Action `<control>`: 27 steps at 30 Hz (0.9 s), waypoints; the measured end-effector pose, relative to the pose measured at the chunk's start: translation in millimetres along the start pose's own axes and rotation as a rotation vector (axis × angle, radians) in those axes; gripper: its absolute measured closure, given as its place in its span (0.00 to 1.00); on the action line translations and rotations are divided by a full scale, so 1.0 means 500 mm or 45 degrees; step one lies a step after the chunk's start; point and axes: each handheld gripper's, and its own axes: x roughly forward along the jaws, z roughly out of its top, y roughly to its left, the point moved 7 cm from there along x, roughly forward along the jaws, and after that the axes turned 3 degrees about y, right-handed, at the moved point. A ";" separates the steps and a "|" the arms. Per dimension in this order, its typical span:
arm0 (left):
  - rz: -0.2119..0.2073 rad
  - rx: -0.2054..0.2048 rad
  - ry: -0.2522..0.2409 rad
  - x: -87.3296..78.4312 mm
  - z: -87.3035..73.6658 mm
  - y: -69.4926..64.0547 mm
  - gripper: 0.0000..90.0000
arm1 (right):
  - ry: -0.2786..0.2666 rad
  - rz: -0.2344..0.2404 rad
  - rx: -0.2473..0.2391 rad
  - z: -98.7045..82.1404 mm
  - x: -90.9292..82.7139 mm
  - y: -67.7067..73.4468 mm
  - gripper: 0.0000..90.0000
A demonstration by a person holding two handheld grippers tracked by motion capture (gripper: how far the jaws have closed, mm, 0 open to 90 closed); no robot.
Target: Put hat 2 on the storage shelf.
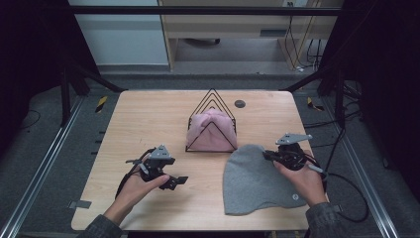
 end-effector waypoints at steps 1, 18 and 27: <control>-0.002 -0.002 -0.007 -0.002 0.000 0.000 0.12 | -0.015 0.008 -0.016 0.007 -0.006 0.008 0.96; -0.054 -0.008 -0.038 -0.011 -0.034 -0.006 0.12 | -0.131 0.099 -0.223 0.113 -0.046 0.130 0.96; -0.069 -0.002 -0.052 -0.015 -0.036 -0.008 0.12 | -0.155 0.139 -0.299 0.151 -0.061 0.173 0.96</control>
